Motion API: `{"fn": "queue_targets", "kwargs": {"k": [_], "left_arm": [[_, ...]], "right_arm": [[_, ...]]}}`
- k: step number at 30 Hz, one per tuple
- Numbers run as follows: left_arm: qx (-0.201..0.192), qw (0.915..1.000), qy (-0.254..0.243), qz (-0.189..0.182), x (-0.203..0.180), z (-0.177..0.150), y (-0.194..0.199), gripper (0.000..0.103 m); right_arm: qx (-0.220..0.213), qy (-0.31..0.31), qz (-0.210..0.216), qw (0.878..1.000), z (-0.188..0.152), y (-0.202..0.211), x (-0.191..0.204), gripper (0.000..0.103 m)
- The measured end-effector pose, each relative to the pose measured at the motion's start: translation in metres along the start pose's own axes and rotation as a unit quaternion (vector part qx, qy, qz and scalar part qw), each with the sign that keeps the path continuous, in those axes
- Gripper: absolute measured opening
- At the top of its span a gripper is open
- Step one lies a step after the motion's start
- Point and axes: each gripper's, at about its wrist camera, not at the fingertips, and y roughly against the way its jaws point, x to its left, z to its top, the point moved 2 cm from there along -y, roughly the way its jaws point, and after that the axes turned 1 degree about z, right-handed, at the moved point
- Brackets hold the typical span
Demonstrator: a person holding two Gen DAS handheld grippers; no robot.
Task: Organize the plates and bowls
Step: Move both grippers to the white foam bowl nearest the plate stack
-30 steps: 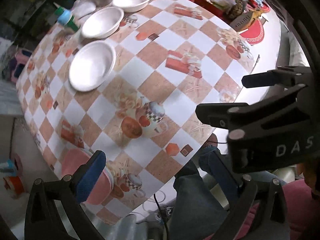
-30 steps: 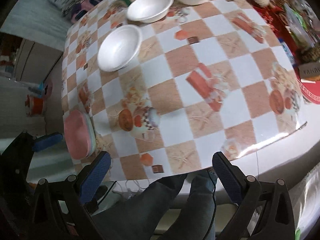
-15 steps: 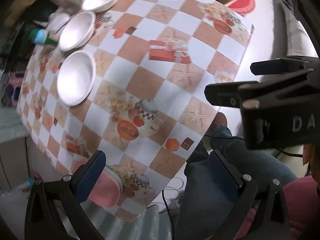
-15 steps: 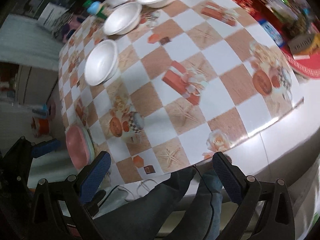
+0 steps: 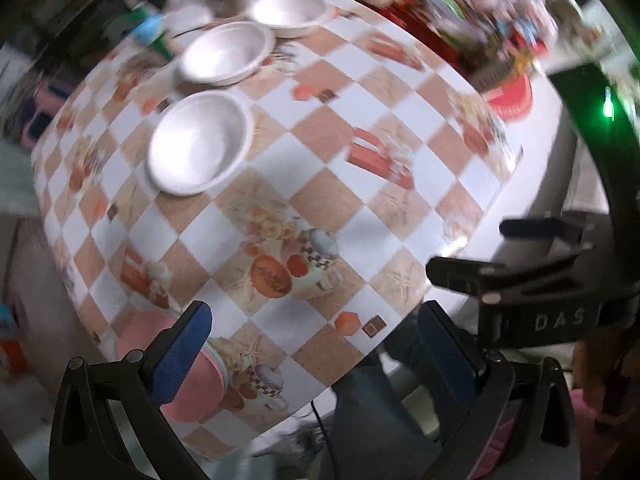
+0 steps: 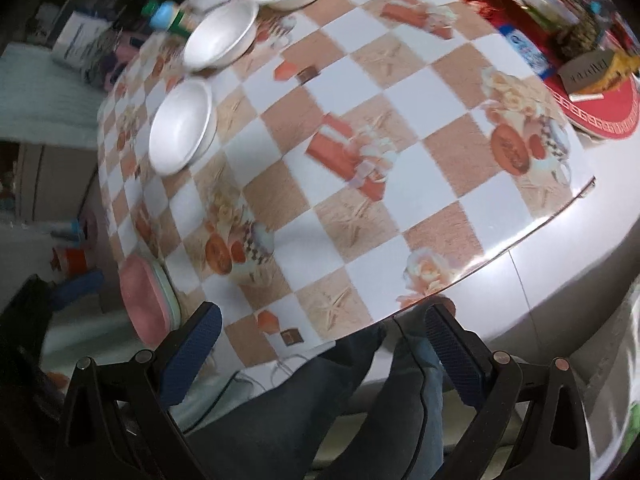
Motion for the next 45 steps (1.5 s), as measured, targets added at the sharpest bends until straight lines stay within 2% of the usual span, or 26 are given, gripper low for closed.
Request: {"fn": "queue_targets", "kwargs": {"k": [7, 12, 20, 24, 26, 28, 31, 37, 41, 45], "left_arm": [[-0.036, 0.9936, 0.104, -0.028, 0.056, -0.028, 0.008, 0.103], [-0.041, 0.9828, 0.176, -0.039, 0.092, -0.044, 0.003, 0.103], [-0.044, 0.9686, 0.241, -0.043, 0.116, -0.046, 0.001, 0.103], [-0.052, 0.9641, 0.259, -0.026, 0.118, -0.033, 0.007, 0.103], [-0.053, 0.9595, 0.275, -0.033, 0.12, -0.024, 0.008, 0.103], [-0.046, 0.9596, 0.277, -0.025, 0.122, -0.012, 0.004, 0.103], [-0.034, 0.9594, 0.28, -0.003, 0.128, 0.011, -0.008, 0.103], [-0.008, 0.9513, 0.307, 0.025, 0.153, 0.058, -0.05, 0.103], [0.007, 0.9484, 0.313, 0.048, 0.169, 0.077, -0.072, 0.103], [0.02, 0.948, 0.31, 0.071, 0.183, 0.09, -0.09, 0.103]], "right_arm": [[0.018, 0.034, -0.032, 0.999, 0.008, -0.008, 0.034, 0.102], [0.018, 0.048, -0.043, 0.998, 0.023, -0.007, 0.054, 0.102], [0.035, 0.057, -0.067, 0.995, 0.045, -0.012, 0.053, 0.102], [0.058, 0.055, -0.064, 0.995, 0.059, -0.021, 0.046, 0.102], [0.07, 0.065, -0.067, 0.993, 0.071, -0.026, 0.047, 0.102], [0.07, 0.079, -0.063, 0.992, 0.084, -0.026, 0.05, 0.102], [0.067, 0.098, -0.066, 0.991, 0.103, -0.027, 0.05, 0.102], [0.085, 0.095, -0.083, 0.988, 0.135, -0.045, 0.038, 0.102], [0.091, 0.091, -0.073, 0.989, 0.156, -0.06, 0.04, 0.102], [0.085, 0.105, -0.059, 0.989, 0.176, -0.075, 0.059, 0.102]]}}
